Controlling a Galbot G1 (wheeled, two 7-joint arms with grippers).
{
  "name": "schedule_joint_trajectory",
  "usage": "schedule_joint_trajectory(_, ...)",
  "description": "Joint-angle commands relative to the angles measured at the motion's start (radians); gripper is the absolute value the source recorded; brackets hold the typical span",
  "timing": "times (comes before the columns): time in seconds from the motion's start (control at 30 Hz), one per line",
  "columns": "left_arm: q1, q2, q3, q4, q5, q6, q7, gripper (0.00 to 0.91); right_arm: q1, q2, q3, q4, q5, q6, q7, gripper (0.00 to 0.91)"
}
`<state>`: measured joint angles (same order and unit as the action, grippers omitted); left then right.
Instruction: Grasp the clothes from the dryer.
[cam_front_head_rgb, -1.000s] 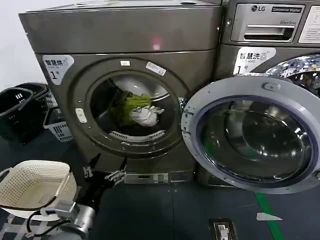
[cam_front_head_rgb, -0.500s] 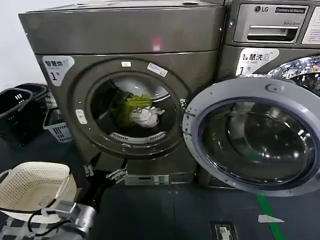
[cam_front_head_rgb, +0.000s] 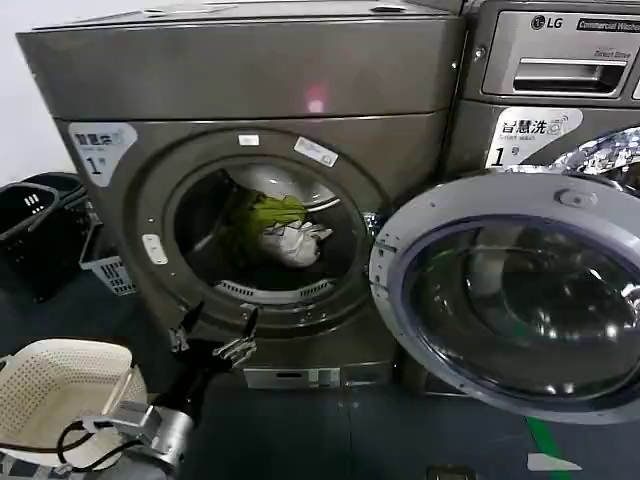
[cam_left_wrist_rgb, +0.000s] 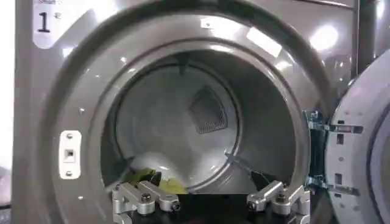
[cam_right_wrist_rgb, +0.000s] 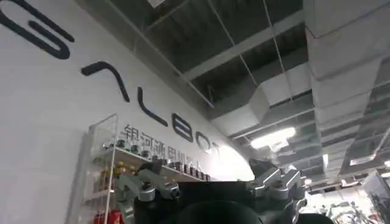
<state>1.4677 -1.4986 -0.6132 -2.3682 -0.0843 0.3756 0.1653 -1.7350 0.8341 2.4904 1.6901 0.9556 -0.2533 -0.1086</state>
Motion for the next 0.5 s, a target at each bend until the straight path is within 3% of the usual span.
schedule_joint_trajectory(0.03,0.002,0.001,-0.001,-0.001,0.000,0.001,-0.002,0.907,-0.001,-0.001,-0.001,-0.001,0.000,0.003,-0.002,0.907)
schedule_joint_trajectory(0.5,0.005,0.000,0.005,-0.010,0.002,0.014,-0.033,0.907,-0.011,-0.013,0.014,-0.011,0.002,0.004,-0.003,0.907)
